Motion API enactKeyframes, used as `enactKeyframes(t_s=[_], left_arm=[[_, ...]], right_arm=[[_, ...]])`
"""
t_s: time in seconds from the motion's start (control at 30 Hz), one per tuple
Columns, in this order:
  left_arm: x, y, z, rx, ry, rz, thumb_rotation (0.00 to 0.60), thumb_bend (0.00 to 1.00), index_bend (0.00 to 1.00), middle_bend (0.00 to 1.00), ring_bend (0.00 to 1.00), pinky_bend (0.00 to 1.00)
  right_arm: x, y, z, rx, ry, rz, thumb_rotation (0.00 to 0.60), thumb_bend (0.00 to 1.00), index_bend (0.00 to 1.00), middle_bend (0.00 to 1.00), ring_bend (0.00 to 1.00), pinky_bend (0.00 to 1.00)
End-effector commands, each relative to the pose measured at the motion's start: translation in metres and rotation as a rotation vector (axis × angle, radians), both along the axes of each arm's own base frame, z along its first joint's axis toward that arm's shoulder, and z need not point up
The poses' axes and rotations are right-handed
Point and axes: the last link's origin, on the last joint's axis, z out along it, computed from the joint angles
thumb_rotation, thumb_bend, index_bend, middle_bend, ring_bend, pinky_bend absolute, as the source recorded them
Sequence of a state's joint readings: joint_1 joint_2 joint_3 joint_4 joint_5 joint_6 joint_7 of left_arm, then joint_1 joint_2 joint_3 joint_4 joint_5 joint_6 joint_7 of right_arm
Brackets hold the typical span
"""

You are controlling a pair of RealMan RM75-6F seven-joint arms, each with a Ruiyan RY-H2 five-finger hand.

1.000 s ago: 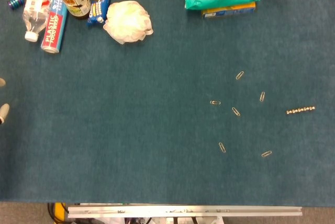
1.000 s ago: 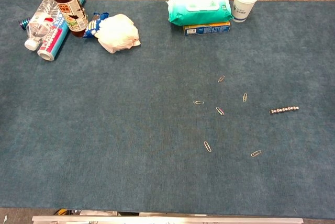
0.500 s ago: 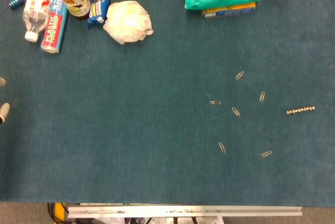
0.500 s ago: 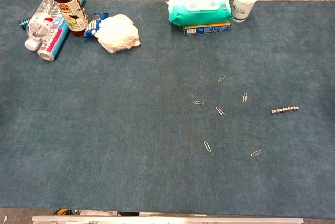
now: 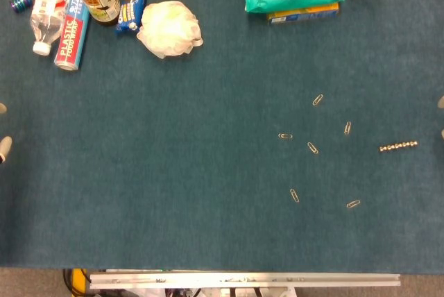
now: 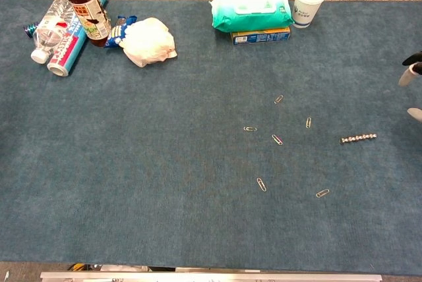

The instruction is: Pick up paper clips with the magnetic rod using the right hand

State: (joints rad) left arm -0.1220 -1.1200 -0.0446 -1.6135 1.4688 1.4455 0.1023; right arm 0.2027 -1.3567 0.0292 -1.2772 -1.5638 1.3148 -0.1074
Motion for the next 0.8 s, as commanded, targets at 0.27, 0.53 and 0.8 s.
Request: enactKeyframes(t_s=[0.27, 0.53, 0.8], left_arm=[[0.0, 0.0, 0.0, -0.002, 0.001, 0.001, 0.6, 0.26, 0.37, 0.33, 0.29, 0.54], [0.0, 0.0, 0.0, -0.004, 0.002, 0.001, 0.6, 0.26, 0.37, 0.33, 0.29, 0.54], [0.0, 0.001, 0.0, -0.005, 0.002, 0.001, 0.6, 0.26, 0.37, 0.33, 0.29, 0.54]], right_arm=[[-0.005, -0.002, -0.015, 0.068, 0.02, -0.022, 0.6, 0.27, 0.42, 0.21, 0.11, 0.27], [-0.008, -0.003, -0.025, 0.1, 0.035, -0.041, 0.6, 0.31, 0.42, 0.19, 0.09, 0.27], [-0.007, 0.002, -0.035, 0.141, 0.025, -0.051, 0.6, 0.31, 0.42, 0.16, 0.07, 0.27]])
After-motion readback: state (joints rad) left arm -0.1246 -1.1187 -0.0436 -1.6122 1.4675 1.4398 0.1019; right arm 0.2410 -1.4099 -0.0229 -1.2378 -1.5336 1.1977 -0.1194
